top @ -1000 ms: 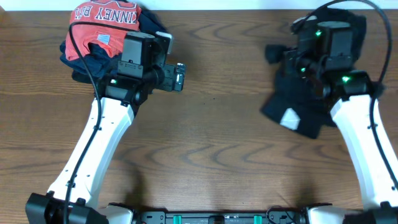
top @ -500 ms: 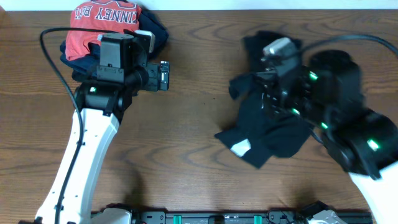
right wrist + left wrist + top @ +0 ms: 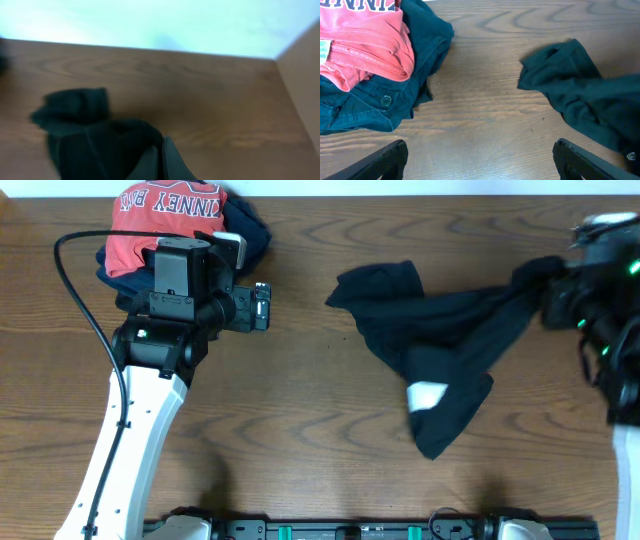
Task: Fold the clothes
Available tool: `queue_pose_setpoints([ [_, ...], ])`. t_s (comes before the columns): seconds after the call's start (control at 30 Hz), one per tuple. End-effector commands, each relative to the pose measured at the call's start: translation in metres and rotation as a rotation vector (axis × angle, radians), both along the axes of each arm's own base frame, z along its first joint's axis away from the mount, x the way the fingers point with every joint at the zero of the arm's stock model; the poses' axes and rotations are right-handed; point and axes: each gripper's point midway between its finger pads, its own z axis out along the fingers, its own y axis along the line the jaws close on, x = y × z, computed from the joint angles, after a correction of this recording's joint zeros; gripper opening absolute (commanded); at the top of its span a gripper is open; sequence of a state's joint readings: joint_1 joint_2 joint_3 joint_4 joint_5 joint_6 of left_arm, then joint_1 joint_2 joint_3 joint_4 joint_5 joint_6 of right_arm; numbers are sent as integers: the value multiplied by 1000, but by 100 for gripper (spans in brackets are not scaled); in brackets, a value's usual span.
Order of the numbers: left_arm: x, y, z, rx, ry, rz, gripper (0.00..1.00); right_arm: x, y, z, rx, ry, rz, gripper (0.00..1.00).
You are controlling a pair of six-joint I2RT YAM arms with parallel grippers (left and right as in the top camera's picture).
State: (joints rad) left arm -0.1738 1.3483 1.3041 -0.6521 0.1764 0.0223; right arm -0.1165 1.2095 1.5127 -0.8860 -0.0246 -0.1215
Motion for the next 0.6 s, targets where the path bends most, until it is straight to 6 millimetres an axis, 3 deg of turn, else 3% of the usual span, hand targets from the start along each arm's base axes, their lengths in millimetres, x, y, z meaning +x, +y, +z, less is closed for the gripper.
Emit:
queue_pose_setpoints([
  [0.0, 1, -2, 5, -16, -8, -3, 94, 17, -28, -19, 9, 48, 42, 1],
  [0.17, 8, -29, -9, -20, 15, -70, 94, 51, -54, -66, 129, 122, 88, 1],
  [0.3, 19, -71, -39, 15, 38, -189, 94, 69, -61, -98, 196, 172, 110, 1],
  [0.43, 27, -117, -79, 71, 56, -333, 95, 76, -61, -117, 220, 210, 116, 1],
  [0.57, 27, -149, -123, 160, 71, -485, 95, 77, -61, -121, 232, 219, 118, 1],
])
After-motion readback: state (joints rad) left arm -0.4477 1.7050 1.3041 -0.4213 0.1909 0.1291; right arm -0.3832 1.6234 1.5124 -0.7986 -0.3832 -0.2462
